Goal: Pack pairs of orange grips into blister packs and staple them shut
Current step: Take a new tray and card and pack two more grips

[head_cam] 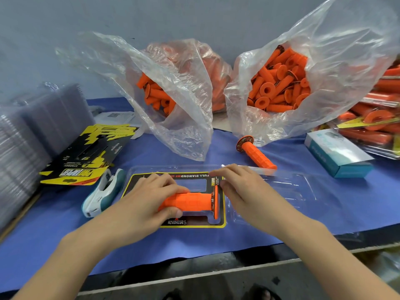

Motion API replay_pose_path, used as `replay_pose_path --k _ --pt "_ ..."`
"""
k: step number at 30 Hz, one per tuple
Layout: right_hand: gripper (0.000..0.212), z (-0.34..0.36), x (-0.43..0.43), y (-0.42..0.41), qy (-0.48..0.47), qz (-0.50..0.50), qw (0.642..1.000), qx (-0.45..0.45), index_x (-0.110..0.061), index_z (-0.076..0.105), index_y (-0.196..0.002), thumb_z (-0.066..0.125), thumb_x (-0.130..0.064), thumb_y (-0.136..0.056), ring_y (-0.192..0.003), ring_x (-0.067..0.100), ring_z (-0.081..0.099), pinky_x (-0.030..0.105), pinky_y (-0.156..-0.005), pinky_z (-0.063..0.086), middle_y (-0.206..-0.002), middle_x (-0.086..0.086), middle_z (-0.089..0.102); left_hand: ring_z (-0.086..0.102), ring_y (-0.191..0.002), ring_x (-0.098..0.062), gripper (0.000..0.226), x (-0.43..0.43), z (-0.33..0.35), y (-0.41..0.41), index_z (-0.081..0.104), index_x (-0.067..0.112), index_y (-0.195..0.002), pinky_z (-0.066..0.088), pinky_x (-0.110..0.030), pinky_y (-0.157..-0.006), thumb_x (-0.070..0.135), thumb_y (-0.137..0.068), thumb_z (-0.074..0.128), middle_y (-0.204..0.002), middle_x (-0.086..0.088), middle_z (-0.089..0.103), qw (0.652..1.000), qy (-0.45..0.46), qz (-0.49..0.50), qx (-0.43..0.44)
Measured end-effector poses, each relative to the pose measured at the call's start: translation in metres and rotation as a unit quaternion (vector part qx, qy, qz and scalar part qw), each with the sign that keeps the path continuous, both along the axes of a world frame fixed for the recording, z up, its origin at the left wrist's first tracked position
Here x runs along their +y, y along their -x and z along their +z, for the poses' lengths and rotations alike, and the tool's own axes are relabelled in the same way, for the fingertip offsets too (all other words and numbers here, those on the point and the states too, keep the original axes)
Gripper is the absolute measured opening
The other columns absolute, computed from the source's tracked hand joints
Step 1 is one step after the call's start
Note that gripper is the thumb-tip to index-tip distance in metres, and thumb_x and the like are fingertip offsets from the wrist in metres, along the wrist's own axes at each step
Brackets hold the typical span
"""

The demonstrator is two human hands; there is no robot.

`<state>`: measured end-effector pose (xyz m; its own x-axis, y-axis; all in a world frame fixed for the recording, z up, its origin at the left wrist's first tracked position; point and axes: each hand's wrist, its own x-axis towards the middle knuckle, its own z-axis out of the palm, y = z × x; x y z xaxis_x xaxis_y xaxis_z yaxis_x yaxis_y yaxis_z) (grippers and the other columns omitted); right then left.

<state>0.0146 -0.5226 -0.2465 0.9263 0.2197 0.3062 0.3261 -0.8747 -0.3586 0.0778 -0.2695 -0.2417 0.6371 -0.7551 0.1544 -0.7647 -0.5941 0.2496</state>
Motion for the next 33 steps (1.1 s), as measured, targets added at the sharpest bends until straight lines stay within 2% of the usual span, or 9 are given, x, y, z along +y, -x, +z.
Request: replay_pose_path --k 5,12,22,27,33 --pt "0.034 -0.006 0.001 -0.001 0.043 0.002 0.999 0.016 -0.029 0.051 -0.136 0.039 -0.02 -0.105 -0.123 0.02 0.045 0.035 -0.105 0.034 -0.129 -0.008 0.054 0.033 -0.111 0.006 0.038 0.002 -0.007 -0.006 0.049 0.048 -0.128 0.025 -0.016 -0.093 0.052 -0.092 0.058 -0.11 0.03 0.042 1.0 -0.01 0.007 0.013" --pt "0.034 -0.007 0.002 0.0 0.064 0.006 0.998 0.025 -0.029 0.053 -0.135 0.038 -0.023 -0.105 -0.122 0.019 0.046 0.033 -0.107 0.032 -0.135 -0.009 0.051 0.037 -0.107 0.004 0.028 0.0 -0.009 -0.009 0.052 0.046 -0.113 0.03 -0.021 -0.092 0.048 -0.089 0.064 -0.106 0.035 0.047 1.0 0.009 0.018 0.013" --pt "0.04 -0.009 0.003 0.001 0.075 0.008 0.997 0.03 -0.029 0.046 -0.14 0.039 -0.019 -0.102 -0.125 0.018 0.041 0.029 -0.111 0.027 -0.137 -0.01 0.05 0.041 -0.106 -0.001 0.032 0.001 -0.008 -0.007 0.054 0.042 -0.126 0.033 -0.025 -0.095 0.046 -0.095 0.055 -0.113 0.026 0.045 1.0 0.012 0.005 0.018" --pt "0.042 -0.01 0.004 0.001 0.076 0.008 0.997 0.03 -0.03 0.044 -0.142 0.041 -0.018 -0.101 -0.125 0.016 0.041 0.03 -0.112 0.026 -0.137 -0.01 0.05 0.045 -0.111 -0.003 0.023 0.004 -0.005 -0.006 0.054 0.043 -0.12 0.031 -0.026 -0.101 0.04 -0.098 0.054 -0.112 0.028 0.05 0.999 0.022 -0.003 0.033" --pt "0.039 -0.012 0.004 0.001 0.073 0.02 0.997 0.021 -0.028 0.047 -0.14 0.041 -0.02 -0.103 -0.131 0.013 0.04 0.032 -0.116 0.022 -0.141 -0.009 0.049 0.045 -0.111 -0.004 0.02 0.006 -0.003 -0.005 0.055 0.044 -0.116 0.032 -0.031 -0.105 0.042 -0.096 0.057 -0.11 0.026 0.05 0.999 0.014 0.001 0.052"
